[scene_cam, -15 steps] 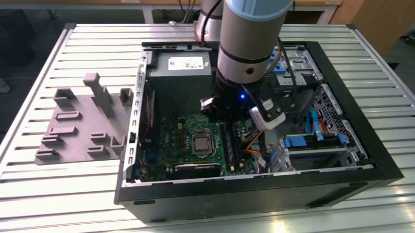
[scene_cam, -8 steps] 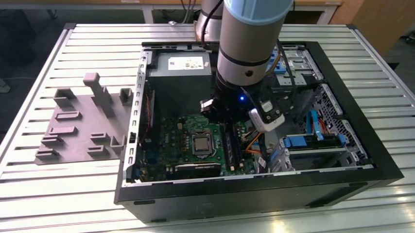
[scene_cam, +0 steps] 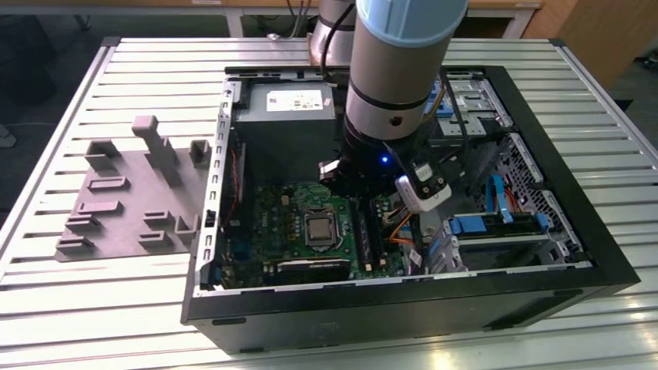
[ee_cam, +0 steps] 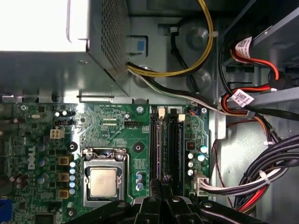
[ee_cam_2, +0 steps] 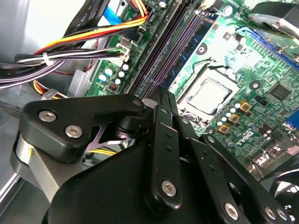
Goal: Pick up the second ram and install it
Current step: 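Insert the second ram into the second slot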
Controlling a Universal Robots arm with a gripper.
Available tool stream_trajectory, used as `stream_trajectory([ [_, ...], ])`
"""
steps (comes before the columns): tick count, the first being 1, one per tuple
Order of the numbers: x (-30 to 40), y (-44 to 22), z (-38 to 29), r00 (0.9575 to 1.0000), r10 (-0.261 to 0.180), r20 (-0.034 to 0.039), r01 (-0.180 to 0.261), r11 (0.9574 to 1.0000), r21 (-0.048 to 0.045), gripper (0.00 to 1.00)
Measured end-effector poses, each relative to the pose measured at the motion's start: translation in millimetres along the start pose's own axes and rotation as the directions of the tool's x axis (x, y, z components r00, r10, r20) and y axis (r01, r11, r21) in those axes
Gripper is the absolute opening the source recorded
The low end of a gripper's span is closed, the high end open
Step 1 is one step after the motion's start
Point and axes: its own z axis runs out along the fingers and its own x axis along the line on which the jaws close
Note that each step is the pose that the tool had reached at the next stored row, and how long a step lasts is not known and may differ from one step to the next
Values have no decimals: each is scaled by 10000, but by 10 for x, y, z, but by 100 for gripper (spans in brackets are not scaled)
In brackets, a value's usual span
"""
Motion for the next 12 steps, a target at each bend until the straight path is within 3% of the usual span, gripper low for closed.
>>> stream_trajectory([
  [3,0,0,0,10000,0,0,0,10000,-1,12],
  [12,6,-1,9,10000,-5,93,5,10000,-3,12],
])
